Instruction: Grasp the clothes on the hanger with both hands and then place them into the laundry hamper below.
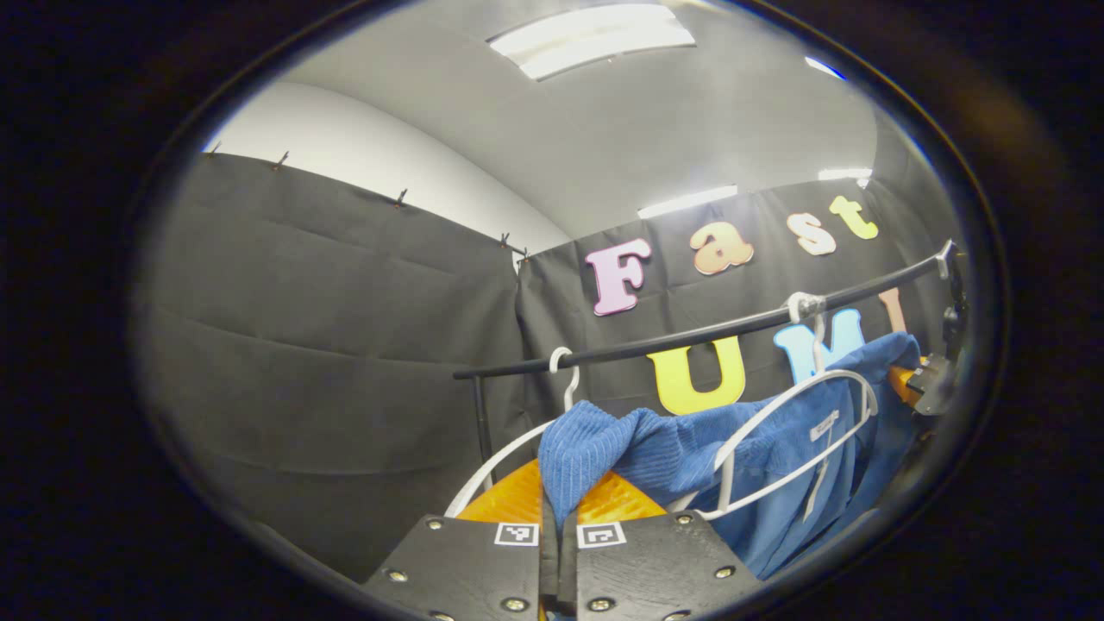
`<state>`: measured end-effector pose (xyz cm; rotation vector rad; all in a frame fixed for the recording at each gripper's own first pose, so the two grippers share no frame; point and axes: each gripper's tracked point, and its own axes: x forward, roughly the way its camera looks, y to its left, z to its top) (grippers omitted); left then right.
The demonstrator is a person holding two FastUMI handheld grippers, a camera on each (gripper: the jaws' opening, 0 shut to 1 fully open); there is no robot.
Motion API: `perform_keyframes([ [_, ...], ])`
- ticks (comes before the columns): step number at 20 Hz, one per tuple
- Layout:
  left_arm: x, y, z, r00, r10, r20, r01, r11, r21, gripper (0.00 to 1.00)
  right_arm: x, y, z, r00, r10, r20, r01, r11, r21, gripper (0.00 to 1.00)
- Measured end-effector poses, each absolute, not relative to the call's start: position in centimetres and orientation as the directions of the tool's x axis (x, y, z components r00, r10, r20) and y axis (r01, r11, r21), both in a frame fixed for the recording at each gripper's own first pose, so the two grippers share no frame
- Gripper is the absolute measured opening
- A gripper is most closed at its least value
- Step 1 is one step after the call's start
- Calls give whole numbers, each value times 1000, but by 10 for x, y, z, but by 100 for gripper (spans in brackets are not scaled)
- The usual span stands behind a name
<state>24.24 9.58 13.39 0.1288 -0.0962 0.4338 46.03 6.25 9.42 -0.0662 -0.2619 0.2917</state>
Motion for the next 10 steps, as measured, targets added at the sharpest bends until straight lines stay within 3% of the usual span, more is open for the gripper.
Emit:
perform_keyframes([
  [1,245,101,129,905,410,113,-421,902,98,0,463,65,90,925,297,239,-277,954,-113,5],
  [5,262,113,104,915,397,64,-402,911,92,6,477,67,69,939,285,191,-260,955,-145,5],
  [10,259,112,79,924,381,14,-381,920,91,6,475,70,51,949,281,145,-253,950,-185,5],
])
